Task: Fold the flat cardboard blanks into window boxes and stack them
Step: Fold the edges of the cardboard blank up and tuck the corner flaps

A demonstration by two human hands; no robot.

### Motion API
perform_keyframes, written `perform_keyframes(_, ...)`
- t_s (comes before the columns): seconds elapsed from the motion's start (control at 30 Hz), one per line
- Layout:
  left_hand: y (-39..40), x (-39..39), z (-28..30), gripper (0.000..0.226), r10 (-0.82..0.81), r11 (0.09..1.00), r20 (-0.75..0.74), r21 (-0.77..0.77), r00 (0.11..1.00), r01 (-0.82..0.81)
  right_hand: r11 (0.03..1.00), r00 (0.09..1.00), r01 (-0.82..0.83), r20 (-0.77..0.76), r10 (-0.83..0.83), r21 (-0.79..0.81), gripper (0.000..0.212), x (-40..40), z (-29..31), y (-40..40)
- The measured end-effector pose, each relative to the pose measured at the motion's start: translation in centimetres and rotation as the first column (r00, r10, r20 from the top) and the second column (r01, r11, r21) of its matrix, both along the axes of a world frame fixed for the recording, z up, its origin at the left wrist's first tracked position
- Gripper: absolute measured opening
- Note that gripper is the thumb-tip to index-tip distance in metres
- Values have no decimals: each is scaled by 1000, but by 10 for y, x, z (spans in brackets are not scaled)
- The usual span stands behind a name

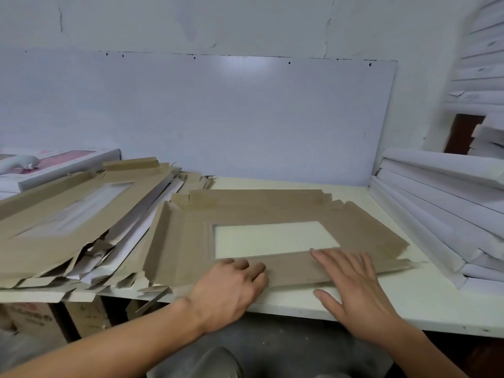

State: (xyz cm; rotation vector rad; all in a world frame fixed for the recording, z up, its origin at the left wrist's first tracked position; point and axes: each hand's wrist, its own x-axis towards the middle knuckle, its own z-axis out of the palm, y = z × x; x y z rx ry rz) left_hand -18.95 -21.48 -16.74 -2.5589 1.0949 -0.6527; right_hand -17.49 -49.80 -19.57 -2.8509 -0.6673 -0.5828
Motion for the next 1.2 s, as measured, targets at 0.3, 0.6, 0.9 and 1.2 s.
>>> perform_keyframes(0.3, -2, -3, -7, 13, 56, 995, -57, -82, 997, -60, 999, 988, 19, 150, -25, 36, 24, -8, 1, 18)
perform_keyframes(0.6, -8, -5, -7, 22, 124, 976, -110, -165, 986, -141, 998, 991, 57, 119, -59, 26, 18, -5, 5, 23)
perform_keyframes(0.9, -8, -7, -13, 29, 215, 946, -92, -228, 972, -231, 984, 969, 170, 175, -176, 50, 19, -7, 0, 33)
perform_keyframes(1.2, -2, -1, -19, 78, 310, 923, -248, -154, 918, -353, 957, 946, 291, 157, -285, -15, 25, -1, -3, 41)
